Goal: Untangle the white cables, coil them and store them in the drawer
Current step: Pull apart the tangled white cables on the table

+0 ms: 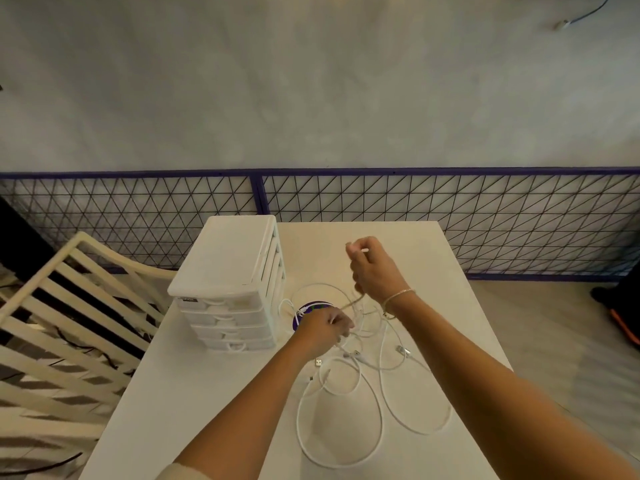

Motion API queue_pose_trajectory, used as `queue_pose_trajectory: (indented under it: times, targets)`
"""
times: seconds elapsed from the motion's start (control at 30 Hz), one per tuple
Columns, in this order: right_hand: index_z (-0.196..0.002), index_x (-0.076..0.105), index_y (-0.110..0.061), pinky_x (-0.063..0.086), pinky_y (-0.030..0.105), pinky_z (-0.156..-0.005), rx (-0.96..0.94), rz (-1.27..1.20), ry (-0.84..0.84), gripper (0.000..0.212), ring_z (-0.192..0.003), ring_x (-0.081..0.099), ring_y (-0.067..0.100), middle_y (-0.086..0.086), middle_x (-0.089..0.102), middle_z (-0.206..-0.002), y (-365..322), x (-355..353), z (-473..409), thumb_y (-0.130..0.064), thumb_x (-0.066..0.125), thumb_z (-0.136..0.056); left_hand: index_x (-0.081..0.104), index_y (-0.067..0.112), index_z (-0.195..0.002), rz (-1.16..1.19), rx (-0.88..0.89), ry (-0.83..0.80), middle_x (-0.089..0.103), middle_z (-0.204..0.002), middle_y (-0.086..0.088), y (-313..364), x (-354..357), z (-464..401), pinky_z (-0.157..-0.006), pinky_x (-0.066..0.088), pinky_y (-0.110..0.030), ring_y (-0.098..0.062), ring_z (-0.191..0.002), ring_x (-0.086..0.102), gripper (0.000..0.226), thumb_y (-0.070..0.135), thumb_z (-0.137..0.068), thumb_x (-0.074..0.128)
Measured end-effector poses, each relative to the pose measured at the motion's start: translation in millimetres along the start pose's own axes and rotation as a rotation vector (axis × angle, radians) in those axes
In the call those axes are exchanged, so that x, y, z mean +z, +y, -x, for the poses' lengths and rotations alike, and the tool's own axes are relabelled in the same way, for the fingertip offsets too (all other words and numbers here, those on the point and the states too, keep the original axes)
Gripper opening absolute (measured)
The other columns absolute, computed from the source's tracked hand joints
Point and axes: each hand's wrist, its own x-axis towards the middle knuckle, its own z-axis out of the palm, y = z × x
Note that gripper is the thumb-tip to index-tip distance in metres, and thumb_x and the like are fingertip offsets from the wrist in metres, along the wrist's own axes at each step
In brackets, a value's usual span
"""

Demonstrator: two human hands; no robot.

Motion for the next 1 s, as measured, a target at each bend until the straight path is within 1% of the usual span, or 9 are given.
queue_pose_trajectory:
  times: [0.07, 0.2, 0.3, 0.37, 0.5, 0.63, 0.73, 0.87, 1.0]
  targets:
    - [-0.079, 0.039, -0.019, 0.032, 0.026, -0.049, -0.003, -0.123, 0.034, 0.02, -0.052, 0.031, 0.012, -0.003, 0.035, -0.061, -16, -13, -3, -0.023, 0.041, -0.098, 0.062, 0.016, -0.089, 0.015, -0.016, 0.011, 0.062, -0.069, 0.008, -10, -5, 3, -0.061, 0.044, -0.009, 0.0, -0.064, 0.058, 0.013, 0.024, -0.094, 0.053]
    - [-0.084, 0.049, -0.016, 0.035, 0.022, -0.055, -0.024, -0.158, 0.079, 0.017, -0.055, 0.03, 0.009, -0.004, 0.033, -0.063, -35, -39, -9, -0.023, 0.042, -0.098, 0.064, 0.024, -0.087, 0.066, -0.079, 0.107, 0.066, -0.072, 0.006, -34, -15, 3, -0.08, 0.049, -0.026, -0.006, -0.072, 0.061, 0.009, 0.027, -0.092, 0.057]
    - [-0.109, 0.058, -0.001, 0.034, 0.023, -0.058, -0.009, -0.166, 0.105, 0.027, -0.057, 0.029, 0.01, -0.003, 0.031, -0.064, -38, -46, -11, -0.021, 0.043, -0.098, 0.062, 0.022, -0.084, -0.024, -0.081, 0.119, 0.065, -0.08, 0.008, -38, -22, 4, -0.072, 0.044, -0.021, -0.011, -0.082, 0.058, 0.016, 0.031, -0.094, 0.053]
    - [-0.11, 0.059, 0.0, 0.035, 0.023, -0.057, -0.014, -0.171, 0.129, 0.028, -0.057, 0.03, 0.01, -0.002, 0.031, -0.063, -42, -50, -11, -0.021, 0.046, -0.097, 0.06, 0.022, -0.084, -0.102, -0.111, 0.12, 0.062, -0.087, 0.005, -40, -25, 6, -0.064, 0.038, -0.018, -0.012, -0.083, 0.053, 0.02, 0.034, -0.096, 0.049]
    - [-0.108, 0.062, -0.006, 0.032, 0.02, -0.048, -0.057, -0.165, 0.085, 0.025, -0.048, 0.034, 0.008, -0.001, 0.039, -0.06, -45, -54, -10, -0.021, 0.044, -0.098, 0.06, 0.022, -0.078, -0.021, -0.091, 0.187, 0.067, -0.091, 0.003, -36, -28, 6, -0.08, 0.045, -0.027, -0.017, -0.093, 0.061, 0.029, 0.034, -0.099, 0.042]
    - [-0.103, 0.065, -0.006, 0.029, 0.017, -0.041, -0.088, -0.084, 0.077, 0.029, -0.037, 0.032, 0.003, -0.001, 0.044, -0.052, -42, -53, -8, -0.028, 0.047, -0.096, 0.06, 0.021, -0.076, 0.193, 0.018, 0.239, 0.065, -0.068, -0.001, 2, -35, 4, -0.085, 0.055, -0.041, -0.019, -0.069, 0.066, 0.029, 0.031, -0.099, 0.044]
    - [-0.092, 0.067, -0.016, 0.032, 0.016, -0.045, -0.115, 0.011, 0.099, 0.028, -0.041, 0.035, 0.004, -0.001, 0.047, -0.052, -39, -49, -8, -0.034, 0.046, -0.096, 0.061, 0.024, -0.077, 0.158, 0.096, 0.24, 0.059, -0.06, 0.001, 30, -40, 4, -0.074, 0.053, -0.034, -0.016, -0.059, 0.059, 0.032, 0.037, -0.099, 0.041]
    - [-0.094, 0.066, -0.016, 0.032, 0.017, -0.05, -0.113, 0.12, 0.096, 0.03, -0.045, 0.036, 0.006, -0.002, 0.047, -0.054, -27, -42, -6, -0.036, 0.044, -0.097, 0.063, 0.019, -0.082, 0.05, 0.091, 0.19, 0.053, -0.05, 0.003, 39, -34, 9, -0.056, 0.043, -0.017, -0.004, -0.044, 0.053, 0.037, 0.041, -0.099, 0.038]
    - [-0.096, 0.068, -0.013, 0.029, 0.018, -0.049, -0.032, 0.194, 0.07, 0.033, -0.044, 0.035, 0.006, -0.002, 0.047, -0.054, -8, -39, -5, -0.038, 0.045, -0.096, 0.064, 0.016, -0.08, 0.041, 0.01, 0.063, 0.047, -0.046, 0.0, 25, -21, 12, -0.056, 0.045, -0.024, -0.007, -0.036, 0.049, 0.038, 0.039, -0.099, 0.04]
